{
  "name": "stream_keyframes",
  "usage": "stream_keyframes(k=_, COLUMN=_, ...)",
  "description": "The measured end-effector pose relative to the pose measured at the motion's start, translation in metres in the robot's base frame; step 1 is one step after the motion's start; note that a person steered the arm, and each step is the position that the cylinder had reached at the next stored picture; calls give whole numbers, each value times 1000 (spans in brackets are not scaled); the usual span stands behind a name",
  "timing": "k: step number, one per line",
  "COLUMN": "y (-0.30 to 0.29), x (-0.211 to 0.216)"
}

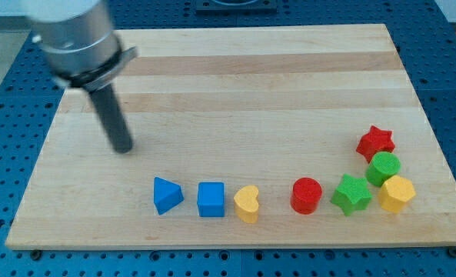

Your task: Move the blue triangle to the top of the red star

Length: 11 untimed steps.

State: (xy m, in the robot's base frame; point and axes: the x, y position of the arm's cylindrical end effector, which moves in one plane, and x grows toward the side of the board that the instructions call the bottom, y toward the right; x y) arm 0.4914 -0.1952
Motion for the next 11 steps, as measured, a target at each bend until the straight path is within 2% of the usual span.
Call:
stream_keyframes(k=2, y=-6, x=95)
stream_keyframes(k=3, y=16, x=109)
stream_keyframes(k=5, y=54, x=103)
stream_keyframes(k=11, y=152, x=44)
